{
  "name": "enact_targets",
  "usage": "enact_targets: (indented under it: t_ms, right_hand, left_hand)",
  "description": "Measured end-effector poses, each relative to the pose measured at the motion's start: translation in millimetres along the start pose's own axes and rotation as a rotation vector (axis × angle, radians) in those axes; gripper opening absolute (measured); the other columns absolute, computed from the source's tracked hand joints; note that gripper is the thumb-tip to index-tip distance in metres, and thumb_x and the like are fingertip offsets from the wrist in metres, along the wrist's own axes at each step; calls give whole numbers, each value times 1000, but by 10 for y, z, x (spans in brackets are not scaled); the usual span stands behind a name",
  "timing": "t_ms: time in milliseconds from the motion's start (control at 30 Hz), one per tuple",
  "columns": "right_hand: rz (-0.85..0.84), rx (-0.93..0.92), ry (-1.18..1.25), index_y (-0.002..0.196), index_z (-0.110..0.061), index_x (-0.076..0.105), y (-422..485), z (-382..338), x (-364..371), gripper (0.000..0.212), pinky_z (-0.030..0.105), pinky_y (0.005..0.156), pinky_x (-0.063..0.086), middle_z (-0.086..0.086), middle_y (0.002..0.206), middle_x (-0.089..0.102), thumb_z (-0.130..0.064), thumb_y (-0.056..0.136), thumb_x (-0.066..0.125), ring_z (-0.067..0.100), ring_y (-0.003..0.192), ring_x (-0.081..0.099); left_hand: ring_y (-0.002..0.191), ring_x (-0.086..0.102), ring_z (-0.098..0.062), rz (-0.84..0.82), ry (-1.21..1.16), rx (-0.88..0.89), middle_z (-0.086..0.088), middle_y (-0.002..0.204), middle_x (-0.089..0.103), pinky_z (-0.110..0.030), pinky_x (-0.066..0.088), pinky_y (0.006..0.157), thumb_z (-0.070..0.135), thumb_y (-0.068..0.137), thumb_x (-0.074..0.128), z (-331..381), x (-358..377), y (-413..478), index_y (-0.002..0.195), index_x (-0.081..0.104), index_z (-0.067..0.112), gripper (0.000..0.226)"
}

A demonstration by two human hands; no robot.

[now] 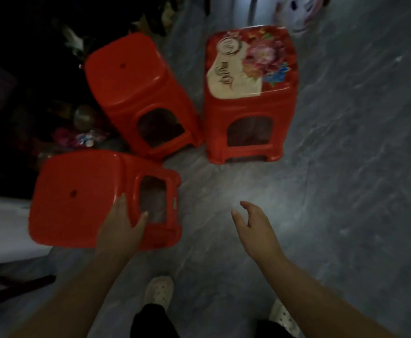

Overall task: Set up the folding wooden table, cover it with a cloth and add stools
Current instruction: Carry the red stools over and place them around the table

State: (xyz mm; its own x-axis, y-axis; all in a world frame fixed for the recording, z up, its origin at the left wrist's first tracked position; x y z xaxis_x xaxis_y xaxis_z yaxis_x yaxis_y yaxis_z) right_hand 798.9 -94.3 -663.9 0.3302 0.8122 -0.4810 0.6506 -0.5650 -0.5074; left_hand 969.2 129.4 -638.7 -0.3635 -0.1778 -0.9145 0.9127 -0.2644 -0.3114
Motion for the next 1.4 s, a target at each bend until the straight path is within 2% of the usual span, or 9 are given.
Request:
enact_targets:
  t_ms: [267, 367, 567, 633, 800, 900, 1067, 1233, 1400]
  right_hand:
    - [-112, -26, -44, 135, -12, 44, 208, -922, 1916, 49, 28, 103, 34, 8, 136, 49, -38, 94, 49, 20, 124, 46]
    - [-141, -10, 19, 133, -11, 46, 275, -1286, 2611, 49, 31, 102, 39, 5, 127, 51, -38, 92, 52, 21, 121, 49]
    - [12, 85, 192, 135, -13, 40, 470, -1570, 3347, 71, 42, 99, 46, 7, 127, 55, -46, 77, 63, 22, 113, 56]
    - [34, 108, 205, 139, -14, 35, 536, -1541, 3378, 72, 42, 101, 44, 7, 133, 52, -41, 80, 65, 23, 117, 53]
    - [24, 104, 274, 141, -19, 36, 581, -1461, 3308, 71, 42, 101, 43, 6, 132, 54, -35, 79, 67, 21, 116, 55]
    - [67, 171, 385, 137, -21, 41, 524, -1389, 3094, 73, 43, 100, 45, 3, 128, 57, -43, 71, 66, 20, 113, 57]
    - [192, 335, 562, 126, -20, 53, 192, -826, 2275, 48, 41, 96, 48, 0, 116, 65, -38, 83, 64, 17, 103, 62]
    - [380, 451, 625, 124, -18, 56, -540, 150, 1282, 44, 41, 95, 48, 4, 117, 65, -38, 86, 61, 19, 104, 61]
    - [604, 574, 735, 126, -13, 55, -1553, 1329, 308, 43, 38, 94, 47, 4, 119, 63, -35, 89, 58, 18, 103, 60]
  left_hand:
    - [139, 24, -34, 36, -72, -229, -22, 153, 23, -43, 20, 112, 46, 90, 53, -1779, -354, 759, 147, 20, 2, 79]
    - [136, 29, -35, 41, -101, -238, -18, 152, 26, -50, 28, 109, 48, 87, 57, -2339, -527, 1073, 148, 21, 8, 81]
    - [137, 28, -34, -80, -249, -273, -17, 153, 22, -55, 30, 108, 66, 75, 59, -3050, -597, 1543, 149, 15, 11, 102]
    - [129, 41, -32, -127, -399, -312, -15, 146, 38, -52, 38, 103, 74, 62, 60, -3083, -534, 1645, 145, 25, 12, 110]
    - [104, 55, -20, -76, -654, -318, -4, 121, 58, -35, 42, 88, 43, 83, 65, -2904, -482, 1604, 131, 47, 17, 58]
    - [102, 55, -18, -55, -630, -240, 1, 115, 58, -34, 42, 88, 51, 81, 63, -2669, -482, 1443, 129, 50, 20, 58]
    - [109, 58, -23, -94, -589, -79, -5, 124, 60, -42, 44, 97, 51, 78, 63, -1840, -304, 914, 131, 50, 16, 65]
    - [111, 57, -23, -319, -536, 51, -4, 126, 59, -45, 44, 99, 66, 70, 57, -786, 161, 226, 135, 45, 22, 79]
    - [106, 59, -18, -551, -471, 264, 6, 115, 61, -36, 44, 95, 46, 83, 61, 458, 851, -742, 129, 50, 23, 53]
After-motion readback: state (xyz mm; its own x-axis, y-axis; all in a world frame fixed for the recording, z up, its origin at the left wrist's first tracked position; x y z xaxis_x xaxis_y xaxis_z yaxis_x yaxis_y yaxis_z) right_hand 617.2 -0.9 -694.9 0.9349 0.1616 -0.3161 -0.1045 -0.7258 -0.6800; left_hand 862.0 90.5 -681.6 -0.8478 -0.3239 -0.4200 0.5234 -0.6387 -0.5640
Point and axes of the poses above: each hand's wrist, its own y-axis towards the middle knuckle, its own x-axis out of the palm, z = x × y, the point moved 1 cm from there along y, towards the middle knuckle
